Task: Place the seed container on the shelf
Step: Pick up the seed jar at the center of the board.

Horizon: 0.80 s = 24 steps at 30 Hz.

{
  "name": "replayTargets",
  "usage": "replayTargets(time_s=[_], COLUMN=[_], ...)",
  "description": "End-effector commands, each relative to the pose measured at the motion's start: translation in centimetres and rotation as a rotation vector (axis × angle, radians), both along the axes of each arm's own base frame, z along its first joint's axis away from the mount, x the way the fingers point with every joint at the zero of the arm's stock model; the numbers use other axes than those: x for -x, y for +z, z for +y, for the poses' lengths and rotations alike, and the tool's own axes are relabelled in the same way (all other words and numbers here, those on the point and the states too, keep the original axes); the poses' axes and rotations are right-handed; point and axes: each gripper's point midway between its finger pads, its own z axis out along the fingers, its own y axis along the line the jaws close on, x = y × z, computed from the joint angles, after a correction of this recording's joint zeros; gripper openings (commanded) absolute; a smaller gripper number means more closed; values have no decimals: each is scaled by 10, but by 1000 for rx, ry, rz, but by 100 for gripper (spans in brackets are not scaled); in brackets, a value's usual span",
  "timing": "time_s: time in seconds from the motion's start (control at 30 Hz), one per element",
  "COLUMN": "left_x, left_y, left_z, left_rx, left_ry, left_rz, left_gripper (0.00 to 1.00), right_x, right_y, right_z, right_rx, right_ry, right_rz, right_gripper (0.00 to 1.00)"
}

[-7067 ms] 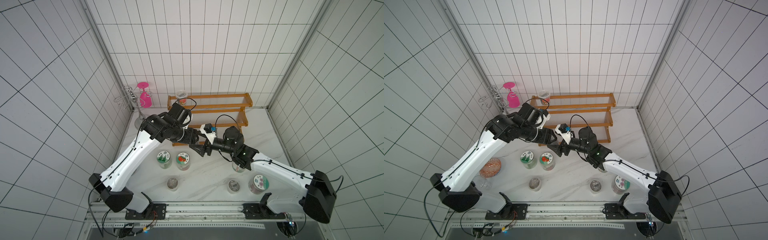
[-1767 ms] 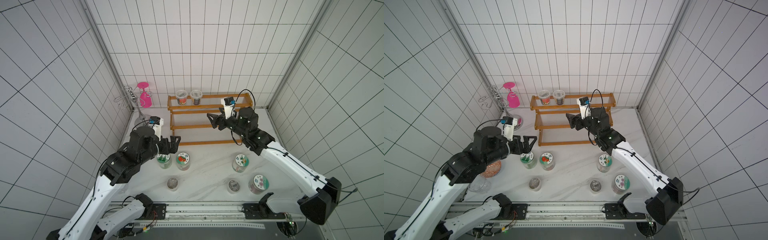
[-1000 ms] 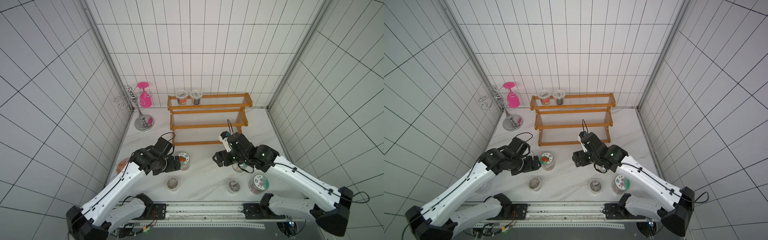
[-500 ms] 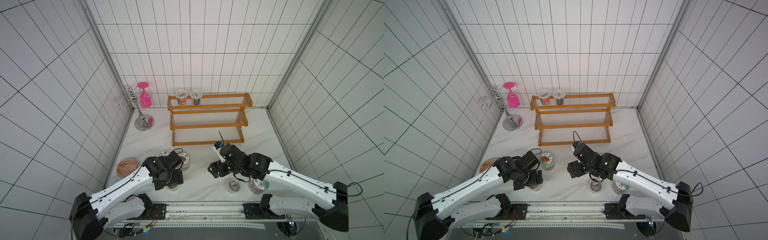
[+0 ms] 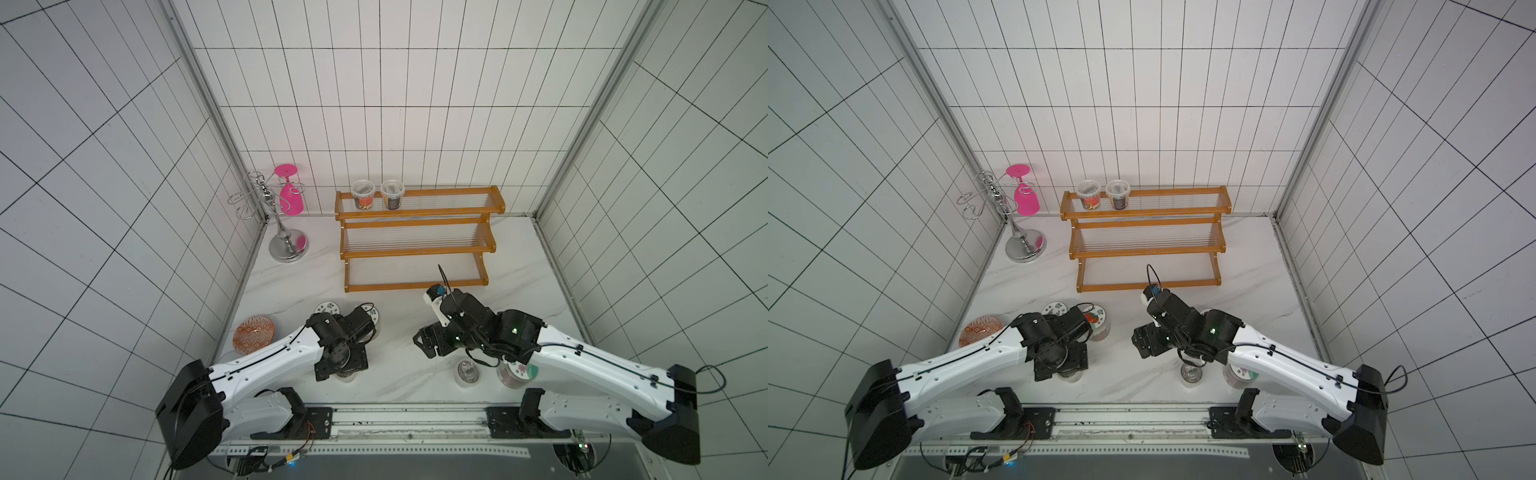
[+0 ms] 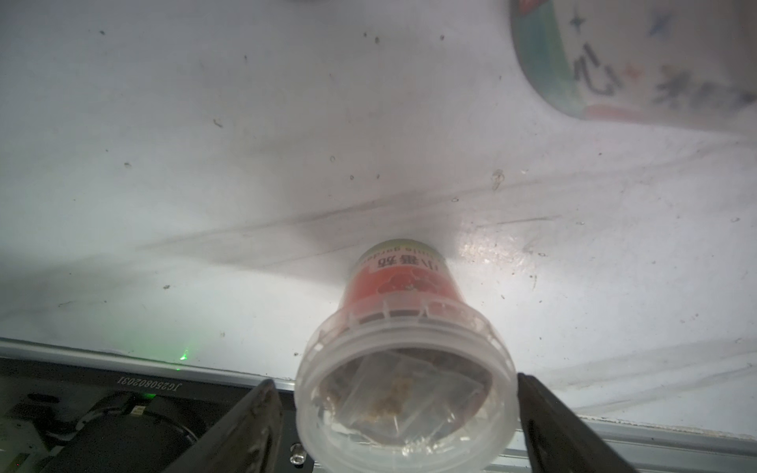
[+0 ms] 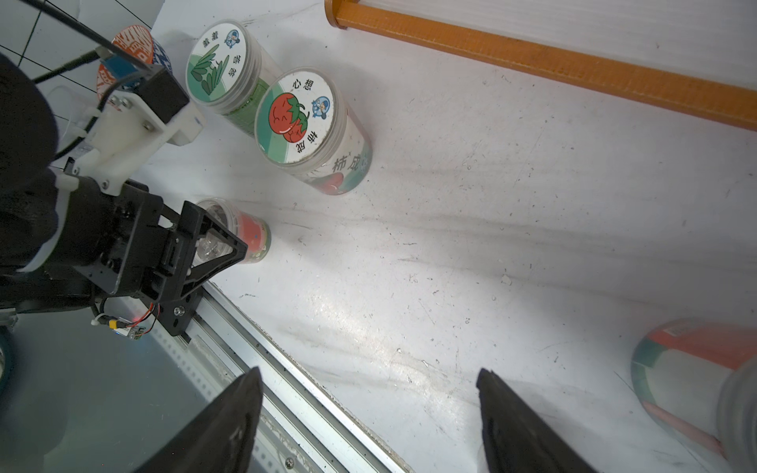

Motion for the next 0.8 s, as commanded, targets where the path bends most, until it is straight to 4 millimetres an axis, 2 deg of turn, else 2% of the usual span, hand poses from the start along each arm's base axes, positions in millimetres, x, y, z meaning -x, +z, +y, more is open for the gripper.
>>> replayTargets(time_s=[0.0,0.23,0.33,0.53,0.77], left_x=[-8,-10,-11,-13,-19], left_y=[-5,-2,10,61,135], left_z=[-1,-3,-2,6,-5], left_rx=[-4,1,5,-30,12], left_ry=[-4,-23,-35,-114,-249], left_rz=[-33,-45,-59,-88,-94], left_gripper=[82,64,62,60,59], right_x=[5,9,11,14,18], right_y=[-7,-1,7,35,75], right_z=[-4,-1,2,8,11], right_rx=[2,-59,-105,-234,-411], right_ry=[18,52,86,183,339], right_rz=[-4,-20,-52,-194,-521], right_gripper=[85,85,85,88,90])
